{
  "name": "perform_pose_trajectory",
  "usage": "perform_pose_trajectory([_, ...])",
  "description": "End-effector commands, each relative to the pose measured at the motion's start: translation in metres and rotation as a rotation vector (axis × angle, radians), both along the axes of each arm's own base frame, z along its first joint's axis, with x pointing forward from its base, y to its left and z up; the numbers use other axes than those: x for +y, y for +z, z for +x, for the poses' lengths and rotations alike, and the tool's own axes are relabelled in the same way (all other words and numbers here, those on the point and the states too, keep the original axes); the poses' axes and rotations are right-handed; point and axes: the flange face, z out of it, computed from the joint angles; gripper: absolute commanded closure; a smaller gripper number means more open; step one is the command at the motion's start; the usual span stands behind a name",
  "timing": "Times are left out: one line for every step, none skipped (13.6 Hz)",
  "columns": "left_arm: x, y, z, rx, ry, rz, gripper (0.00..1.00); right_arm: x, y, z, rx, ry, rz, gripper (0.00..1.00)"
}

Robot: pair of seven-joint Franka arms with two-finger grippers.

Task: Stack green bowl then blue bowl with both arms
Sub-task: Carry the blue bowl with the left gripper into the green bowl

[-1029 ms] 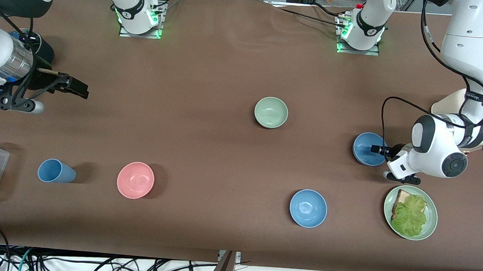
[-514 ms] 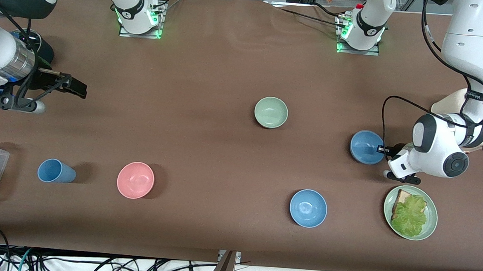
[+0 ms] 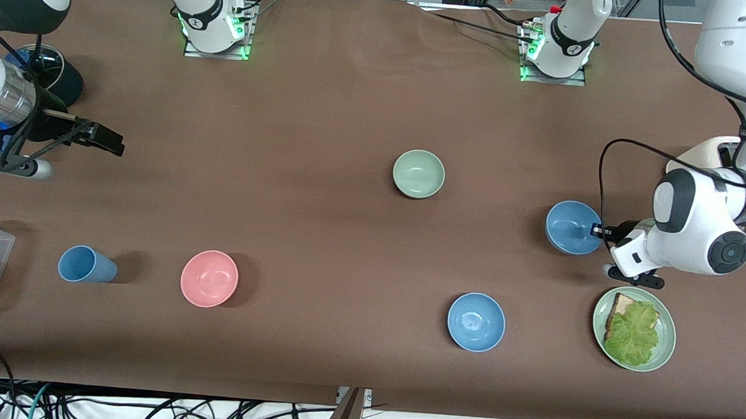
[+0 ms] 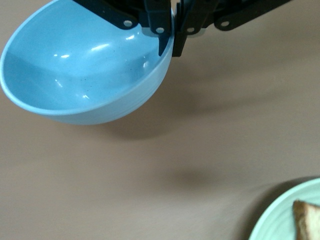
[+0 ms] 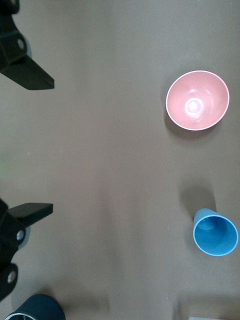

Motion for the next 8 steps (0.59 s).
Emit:
perform_pose_trajectory([-0.071, 0.053, 0.003, 0.039, 0.009, 0.007, 1.00, -0.001, 0.001, -0.001, -0.006, 0.004, 0.020, 0.00])
perform_pose_trajectory([-0.105, 0.060, -0.003, 0.056, 0.017, 0.019, 1.00, -0.001, 0.002, -0.002, -0.007, 0.004, 0.020, 0.00])
perform_pose_trajectory([-0.140, 0.065, -0.009, 0.062, 0.035, 0.019, 1.00, 0.000, 0.003, -0.002, -0.009, 0.006, 0.019, 0.00])
perform_pose_trajectory([-0.174, 0.065, -0.016, 0.086, 0.075, -0.011, 1.00, 0.002, 0.003, -0.003, -0.009, 0.009, 0.019, 0.00])
perform_pose_trajectory([-0.194, 0.059, -0.020, 0.121, 0.121, -0.059, 1.00, 0.002, 0.003, -0.003, -0.007, 0.009, 0.021, 0.00])
perform_pose_trajectory([-0.220, 0.050, -0.028, 0.157, 0.123, -0.102, 1.00, 0.002, 0.003, -0.003, -0.007, 0.009, 0.021, 0.00])
perform_pose_trajectory([-0.248, 0.045, -0.038, 0.168, 0.086, -0.105, 1.00, 0.002, 0.003, -0.003, -0.007, 0.009, 0.019, 0.00])
perform_pose_trajectory([-0.269, 0.034, -0.046, 0.174, 0.063, -0.099, 1.00, 0.002, 0.003, -0.003, -0.007, 0.009, 0.021, 0.00])
